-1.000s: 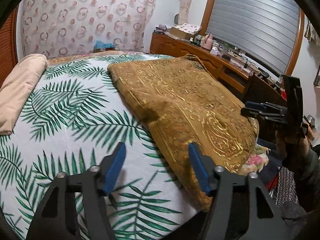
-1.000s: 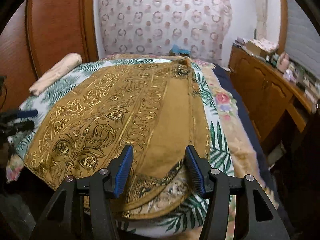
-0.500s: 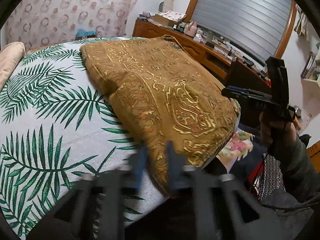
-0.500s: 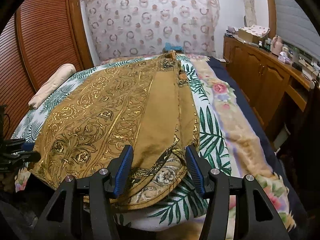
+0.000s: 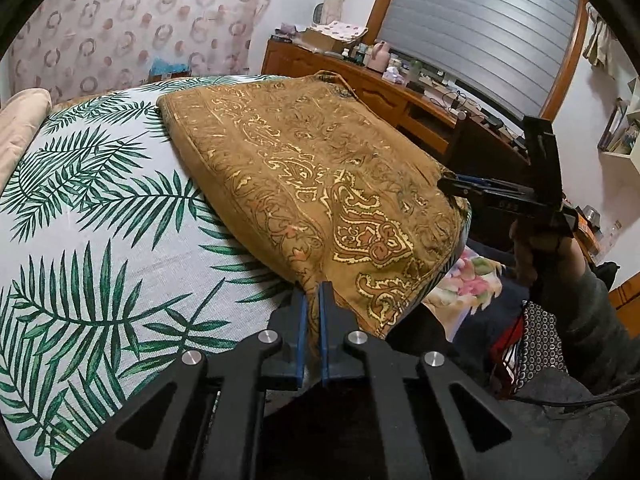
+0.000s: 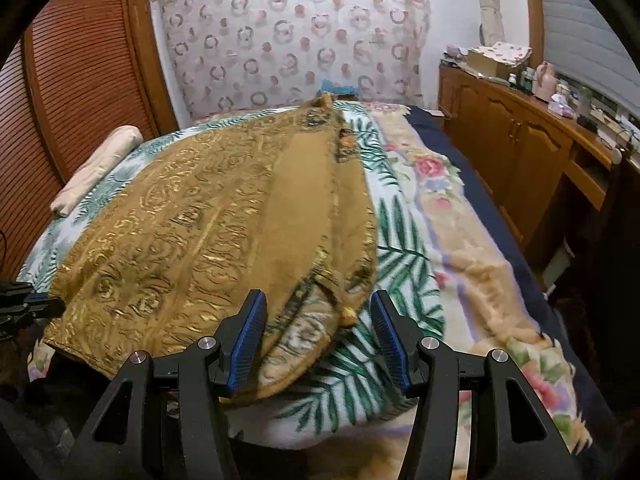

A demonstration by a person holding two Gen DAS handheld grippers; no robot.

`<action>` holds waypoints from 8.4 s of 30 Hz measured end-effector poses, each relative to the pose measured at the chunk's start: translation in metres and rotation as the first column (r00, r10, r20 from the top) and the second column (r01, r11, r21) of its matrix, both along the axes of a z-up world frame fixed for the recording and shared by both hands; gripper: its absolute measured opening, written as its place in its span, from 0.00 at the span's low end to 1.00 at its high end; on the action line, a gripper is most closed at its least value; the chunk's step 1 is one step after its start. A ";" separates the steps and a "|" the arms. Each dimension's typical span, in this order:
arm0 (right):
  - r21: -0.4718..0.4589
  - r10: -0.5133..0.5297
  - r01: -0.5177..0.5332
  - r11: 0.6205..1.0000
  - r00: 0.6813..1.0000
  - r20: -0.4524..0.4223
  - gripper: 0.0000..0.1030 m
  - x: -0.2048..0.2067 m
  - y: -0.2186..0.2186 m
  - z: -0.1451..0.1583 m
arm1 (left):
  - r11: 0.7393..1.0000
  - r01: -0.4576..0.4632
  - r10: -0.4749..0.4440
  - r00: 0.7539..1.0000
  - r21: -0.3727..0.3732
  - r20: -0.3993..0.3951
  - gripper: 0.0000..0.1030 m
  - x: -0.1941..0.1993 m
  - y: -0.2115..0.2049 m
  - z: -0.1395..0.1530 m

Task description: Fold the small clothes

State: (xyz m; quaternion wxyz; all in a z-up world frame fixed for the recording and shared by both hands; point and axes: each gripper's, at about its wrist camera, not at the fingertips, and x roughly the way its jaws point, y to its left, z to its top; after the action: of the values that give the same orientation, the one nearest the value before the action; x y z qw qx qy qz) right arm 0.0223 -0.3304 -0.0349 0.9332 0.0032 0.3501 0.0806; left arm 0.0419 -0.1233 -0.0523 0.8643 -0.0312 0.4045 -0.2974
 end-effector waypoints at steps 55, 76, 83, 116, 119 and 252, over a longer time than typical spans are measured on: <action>0.206 0.171 -0.206 0.957 0.970 0.172 0.11 0.144 0.008 0.066 | 0.980 -0.162 0.179 0.972 -0.117 0.154 0.05 0.187 0.035 0.090; 0.062 0.150 -0.159 0.985 0.980 0.135 0.67 0.197 0.032 0.078 | 0.987 -0.156 0.158 0.976 -0.029 0.148 0.77 0.217 0.036 0.066; -0.067 0.219 -0.217 0.974 0.976 0.024 0.66 0.219 0.055 0.054 | 0.985 -0.164 0.161 0.985 0.053 0.056 0.77 0.230 0.020 0.035; 0.029 0.112 -0.110 0.994 0.988 -0.102 0.69 0.256 0.029 0.053 | 0.983 -0.181 0.183 0.976 0.029 -0.118 0.48 0.257 0.027 0.004; 0.076 0.129 -0.120 0.990 0.983 -0.129 0.69 0.262 0.024 0.051 | 0.984 -0.174 0.176 0.977 0.029 -0.118 0.43 0.254 0.024 0.004; -0.038 0.636 -0.639 0.768 0.756 0.156 0.57 0.351 0.316 0.019 | 0.746 -0.658 0.616 0.739 0.099 0.273 0.84 0.109 0.241 0.055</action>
State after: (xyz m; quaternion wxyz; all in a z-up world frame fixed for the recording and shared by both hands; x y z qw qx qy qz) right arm 0.3730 -0.0147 -0.0156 0.8749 -0.1144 0.2537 0.3964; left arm 0.1510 0.1174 0.0031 0.9522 -0.0526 0.2957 0.0558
